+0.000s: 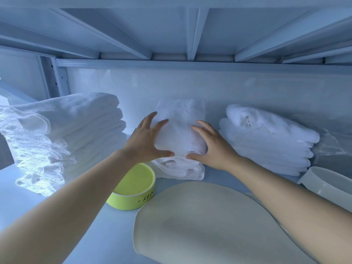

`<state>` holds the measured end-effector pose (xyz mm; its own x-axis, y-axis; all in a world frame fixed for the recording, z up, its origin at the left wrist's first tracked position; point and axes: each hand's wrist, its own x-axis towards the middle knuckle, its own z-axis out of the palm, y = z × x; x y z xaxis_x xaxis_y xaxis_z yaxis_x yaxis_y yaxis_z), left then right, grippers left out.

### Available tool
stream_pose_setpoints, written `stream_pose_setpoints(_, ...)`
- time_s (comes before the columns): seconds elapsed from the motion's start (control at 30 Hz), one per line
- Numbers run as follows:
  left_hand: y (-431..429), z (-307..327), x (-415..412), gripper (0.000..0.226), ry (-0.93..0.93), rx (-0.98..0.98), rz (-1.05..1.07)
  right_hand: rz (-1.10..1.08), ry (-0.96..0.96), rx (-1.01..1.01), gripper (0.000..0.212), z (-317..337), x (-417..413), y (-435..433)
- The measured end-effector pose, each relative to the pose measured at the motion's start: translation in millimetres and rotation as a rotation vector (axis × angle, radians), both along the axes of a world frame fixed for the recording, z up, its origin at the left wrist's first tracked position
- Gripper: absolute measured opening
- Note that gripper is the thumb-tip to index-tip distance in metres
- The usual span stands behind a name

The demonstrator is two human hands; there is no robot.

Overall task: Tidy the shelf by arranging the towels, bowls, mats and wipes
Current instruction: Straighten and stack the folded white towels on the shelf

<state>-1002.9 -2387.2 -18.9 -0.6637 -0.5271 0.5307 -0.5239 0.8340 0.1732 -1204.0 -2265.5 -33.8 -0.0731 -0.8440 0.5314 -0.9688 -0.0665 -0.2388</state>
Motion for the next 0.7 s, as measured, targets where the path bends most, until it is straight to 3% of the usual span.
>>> stream_pose_setpoints(0.07, 3.6, -0.1, -6.6, 0.085, 0.001, -0.081, -0.071, -0.014, 0.022, -0.008, 0.074, -2.3, 1.2, 1.4)
stream_pose_setpoints(0.2, 2.9, -5.9, -22.1, 0.064, -0.183, -0.147, -0.048, -0.034, 0.062, 0.074, 0.069, -5.5, 6.1, -3.7)
stream_pose_setpoints(0.43, 14.5, 5.3, -36.2, 0.061, -0.191, -0.143, 0.009, -0.054, 0.074, 0.075, 0.070, 6.7, -14.4, 30.9)
stream_pose_setpoints(0.7, 63.7, 13.3, -91.4, 0.055, -0.084, -0.206, -0.182, -0.201, 0.120, -0.026, 0.064, 28.9, -85.4, 92.2)
